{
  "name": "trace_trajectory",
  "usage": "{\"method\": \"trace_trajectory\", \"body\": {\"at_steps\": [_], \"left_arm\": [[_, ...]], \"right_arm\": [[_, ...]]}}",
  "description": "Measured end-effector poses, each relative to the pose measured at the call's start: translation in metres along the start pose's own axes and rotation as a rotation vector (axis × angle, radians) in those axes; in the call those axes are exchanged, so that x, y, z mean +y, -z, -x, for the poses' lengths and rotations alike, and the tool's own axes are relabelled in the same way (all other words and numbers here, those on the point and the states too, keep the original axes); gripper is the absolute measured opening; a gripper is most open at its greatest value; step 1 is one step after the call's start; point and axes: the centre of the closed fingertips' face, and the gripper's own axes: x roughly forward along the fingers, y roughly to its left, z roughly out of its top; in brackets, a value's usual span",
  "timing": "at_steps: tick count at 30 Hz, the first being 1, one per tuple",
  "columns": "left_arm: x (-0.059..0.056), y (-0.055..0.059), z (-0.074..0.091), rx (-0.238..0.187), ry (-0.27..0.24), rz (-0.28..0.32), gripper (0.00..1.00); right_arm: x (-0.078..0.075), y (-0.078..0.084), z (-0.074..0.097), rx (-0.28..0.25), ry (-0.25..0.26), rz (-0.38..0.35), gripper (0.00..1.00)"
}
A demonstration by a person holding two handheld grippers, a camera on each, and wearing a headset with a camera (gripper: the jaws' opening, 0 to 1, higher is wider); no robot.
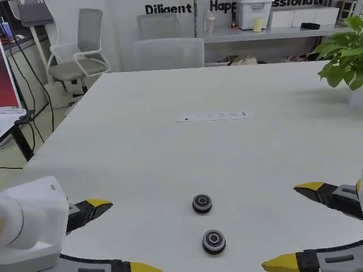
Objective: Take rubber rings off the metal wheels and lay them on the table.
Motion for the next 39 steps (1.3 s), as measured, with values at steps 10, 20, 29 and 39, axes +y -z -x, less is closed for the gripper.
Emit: {"method": "trace_trajectory", "body": {"at_steps": [10,20,29,39], "left_arm": [[0.001,0.000,0.001,0.001,-0.002,-0.003,0.86],[-0.001,-0.006,-0.002,-0.013,0.009,-0.008,0.86],[0.002,-0.004,-0.004,0.003,0.014,-0.017,0.86],[0.007,-0.006,-0.009,0.010,0.023,-0.029,0.86]], "right_arm": [[-0.002,0.000,0.002,-0.003,0.008,-0.002,0.91],[-0.005,0.001,0.003,-0.002,0.013,0.002,0.90],[-0.008,0.003,0.002,0.002,0.016,-0.003,0.90],[-0.011,0.005,0.000,0.013,0.020,-0.008,0.90]]}}
